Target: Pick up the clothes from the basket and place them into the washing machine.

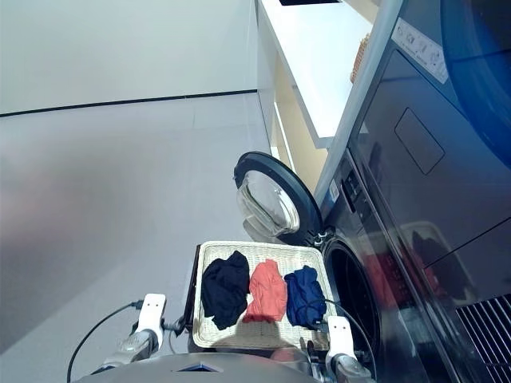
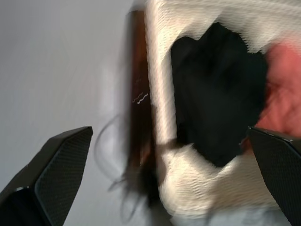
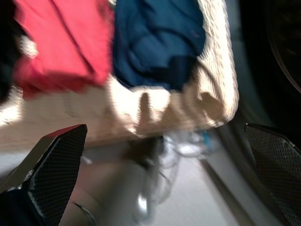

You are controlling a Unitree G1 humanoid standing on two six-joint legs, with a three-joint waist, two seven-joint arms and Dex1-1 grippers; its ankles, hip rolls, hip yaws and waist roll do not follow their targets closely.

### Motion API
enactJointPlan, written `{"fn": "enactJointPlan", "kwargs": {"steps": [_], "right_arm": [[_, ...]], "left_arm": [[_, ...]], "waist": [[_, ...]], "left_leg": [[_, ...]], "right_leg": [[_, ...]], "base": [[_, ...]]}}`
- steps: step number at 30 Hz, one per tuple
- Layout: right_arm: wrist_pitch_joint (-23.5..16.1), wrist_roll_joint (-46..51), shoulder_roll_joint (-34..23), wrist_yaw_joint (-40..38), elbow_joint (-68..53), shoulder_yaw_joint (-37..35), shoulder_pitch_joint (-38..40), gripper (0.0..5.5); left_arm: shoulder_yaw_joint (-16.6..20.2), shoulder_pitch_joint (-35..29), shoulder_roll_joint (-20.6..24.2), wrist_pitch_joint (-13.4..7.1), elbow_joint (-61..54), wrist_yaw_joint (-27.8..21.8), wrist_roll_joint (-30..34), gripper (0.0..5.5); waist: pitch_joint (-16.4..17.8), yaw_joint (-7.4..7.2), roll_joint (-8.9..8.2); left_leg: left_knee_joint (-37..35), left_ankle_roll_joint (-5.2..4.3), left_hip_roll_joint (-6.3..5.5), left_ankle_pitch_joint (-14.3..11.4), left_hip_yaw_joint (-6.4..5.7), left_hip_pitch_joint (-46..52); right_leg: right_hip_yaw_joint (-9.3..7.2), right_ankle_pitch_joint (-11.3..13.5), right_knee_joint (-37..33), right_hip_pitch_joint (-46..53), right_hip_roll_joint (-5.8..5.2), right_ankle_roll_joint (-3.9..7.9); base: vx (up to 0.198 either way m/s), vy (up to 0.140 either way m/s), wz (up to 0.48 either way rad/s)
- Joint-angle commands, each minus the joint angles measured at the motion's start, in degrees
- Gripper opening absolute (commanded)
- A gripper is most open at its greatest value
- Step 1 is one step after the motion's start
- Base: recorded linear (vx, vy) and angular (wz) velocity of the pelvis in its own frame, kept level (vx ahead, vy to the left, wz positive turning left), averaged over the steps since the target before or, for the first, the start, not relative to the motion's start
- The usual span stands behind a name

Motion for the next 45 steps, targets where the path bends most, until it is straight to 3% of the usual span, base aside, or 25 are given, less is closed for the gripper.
{"fn": "enactJointPlan", "kwargs": {"steps": [1, 7, 17, 20, 23, 25, 32, 40, 45], "right_arm": [[-2.51, 3.52, -0.11, 0.15, -7.17, 1.41, -4.70, 5.50], [-3.48, 5.65, -1.95, -2.75, -23.91, 3.49, -5.75, 5.50], [-5.83, 8.27, -3.65, -4.58, -41.23, 8.74, -12.29, 5.50], [-7.10, 8.36, -3.28, -6.10, -46.78, 11.41, -16.82, 5.50], [-7.85, 7.70, -3.24, -6.95, -50.54, 13.69, -20.00, 5.50], [-8.36, 7.53, -2.85, -7.14, -51.32, 15.39, -22.17, 5.50], [-9.70, 8.50, -1.07, -8.43, -55.19, 19.35, -28.27, 5.50], [-10.84, 11.22, -1.80, -7.31, -60.32, 20.86, -27.84, 5.50], [-11.57, 12.86, -2.99, -6.54, -63.40, 21.77, -27.82, 5.50]], "left_arm": [[-1.12, -7.86, 1.21, -2.62, -6.34, 1.16, -3.10, 5.50], [-3.89, -11.42, 2.58, -2.39, -12.91, 5.05, -3.35, 5.50], [-6.38, -19.79, 3.03, -3.47, -14.50, 10.33, -1.44, 5.50], [-5.71, -24.18, 2.49, -3.73, -10.33, 14.36, 0.67, 5.50], [-4.87, -27.30, 2.32, -3.93, -7.82, 17.06, 1.11, 5.50], [-5.20, -29.57, 2.69, -4.16, -5.45, 19.17, 4.77, 5.50], [-4.25, -36.43, 0.96, -3.80, 1.21, 23.41, 4.68, 5.50], [-2.51, -42.27, -0.49, -3.46, 7.88, 26.14, 3.55, 5.50], [-0.81, -46.48, 0.19, -3.05, 12.03, 27.64, 3.55, 5.50]], "waist": [[5.62, -0.67, -2.84], [10.66, -1.32, -2.72], [16.43, -1.42, -4.85], [18.94, -1.73, -6.06], [20.36, -1.97, -7.15], [20.96, -1.99, -7.72], [23.94, -2.50, -9.49], [24.12, -3.77, -10.50], [24.12, -4.71, -11.51]], "left_leg": [[-0.20, -0.78, -0.44, -0.67, 3.36, 0.26], [1.11, -0.67, 0.54, 1.18, 3.79, -3.59], [12.60, -1.11, 1.31, -0.87, 2.63, -16.12], [16.89, -1.33, 1.65, -2.11, 2.09, -21.05], [19.54, -1.30, 1.91, -2.75, 1.92, -24.76], [20.78, -1.17, 1.95, -3.12, 1.75, -26.91], [24.71, -1.17, 2.67, -3.78, 2.04, -33.55], [26.67, -1.64, 2.57, -3.91, 1.67, -38.79], [28.21, -1.90, 3.08, -4.42, 2.17, -41.03]], "right_leg": [[-0.39, 0.12, 1.26, -0.51, -1.87, 0.96], [1.84, -1.28, 8.49, -7.99, -0.95, 0.31], [3.69, -2.31, 16.94, -18.85, -0.22, 0.02], [5.23, -2.66, 21.01, -23.77, 0.64, -0.18], [5.61, -2.84, 23.43, -27.42, 1.54, -0.40], [5.98, -2.65, 23.99, -29.65, 1.67, -0.26], [6.42, -2.20, 26.67, -36.26, 2.12, -0.21], [6.14, -2.43, 28.26, -40.83, 1.73, -0.31], [6.87, -2.43, 29.31, -43.35, 2.10, -0.42]], "base": [[-0.115, -0.007, 0.093], [-0.120, -0.014, 0.031], [-0.097, -0.039, -0.014], [-0.095, -0.023, 0.044], [-0.091, -0.019, -0.011], [-0.074, -0.016, -0.004], [-0.078, 0.002, -0.033], [-0.011, 0.000, 0.001], [0.000, 0.000, 0.000]]}}
